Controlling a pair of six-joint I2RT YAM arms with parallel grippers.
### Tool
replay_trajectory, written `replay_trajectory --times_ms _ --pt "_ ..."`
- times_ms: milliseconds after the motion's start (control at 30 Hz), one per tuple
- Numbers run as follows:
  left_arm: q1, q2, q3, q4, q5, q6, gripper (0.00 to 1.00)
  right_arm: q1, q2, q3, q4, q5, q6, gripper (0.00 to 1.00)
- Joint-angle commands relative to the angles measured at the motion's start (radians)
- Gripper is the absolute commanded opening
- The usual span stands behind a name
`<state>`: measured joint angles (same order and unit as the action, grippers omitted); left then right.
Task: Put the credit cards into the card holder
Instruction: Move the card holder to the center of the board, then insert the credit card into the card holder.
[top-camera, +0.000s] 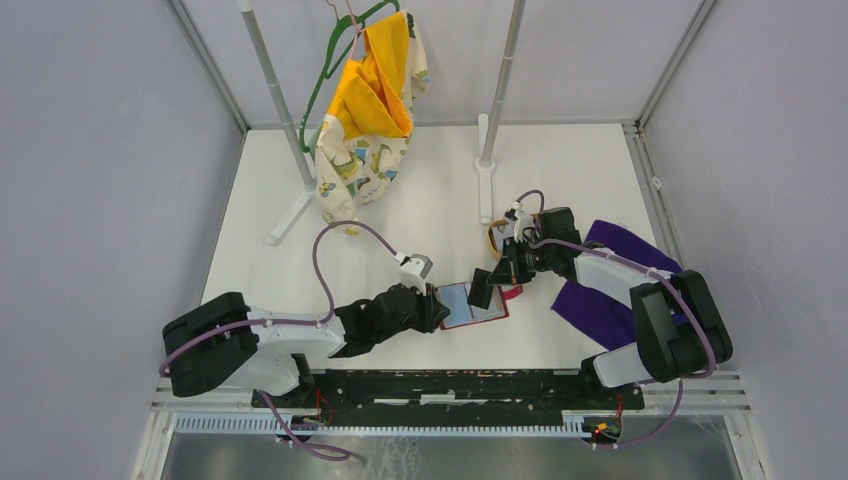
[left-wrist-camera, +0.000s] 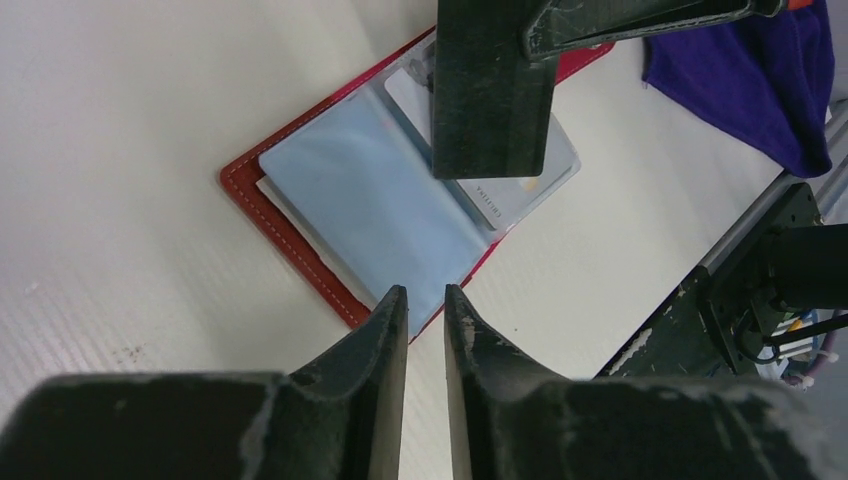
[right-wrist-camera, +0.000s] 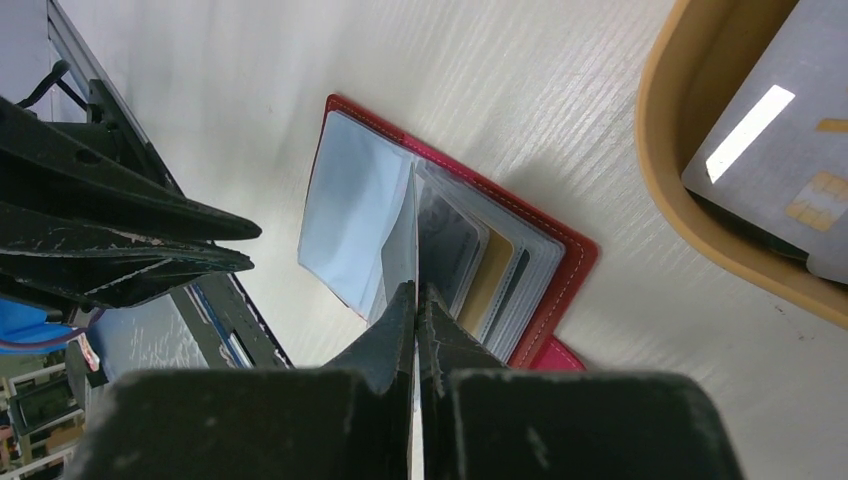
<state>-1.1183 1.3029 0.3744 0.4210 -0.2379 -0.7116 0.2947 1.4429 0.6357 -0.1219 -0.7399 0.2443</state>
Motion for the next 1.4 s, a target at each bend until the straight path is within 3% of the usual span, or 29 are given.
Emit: replay_trajectory --times_ms 0,267,600,1367 --pt "0.003 0.05 0.071 0.061 0.006 0.046 0.23 0.014 -0.01 0.036 0.006 0.052 0.019 0.0" --pt "0.003 0.169 0.107 0.061 0.0 0.056 0.11 0.026 -0.025 0.038 0.004 0.065 0.025 0.0" --pt "0.002 0.19 0.07 -0.011 -0.076 0.015 0.03 0.033 -0.054 0.035 0.003 0.076 0.037 0.0" --pt "0.002 0.143 0.047 -0.018 -0.086 0.035 0.02 0.075 -0.102 0.01 0.012 0.181 0.072 0.0"
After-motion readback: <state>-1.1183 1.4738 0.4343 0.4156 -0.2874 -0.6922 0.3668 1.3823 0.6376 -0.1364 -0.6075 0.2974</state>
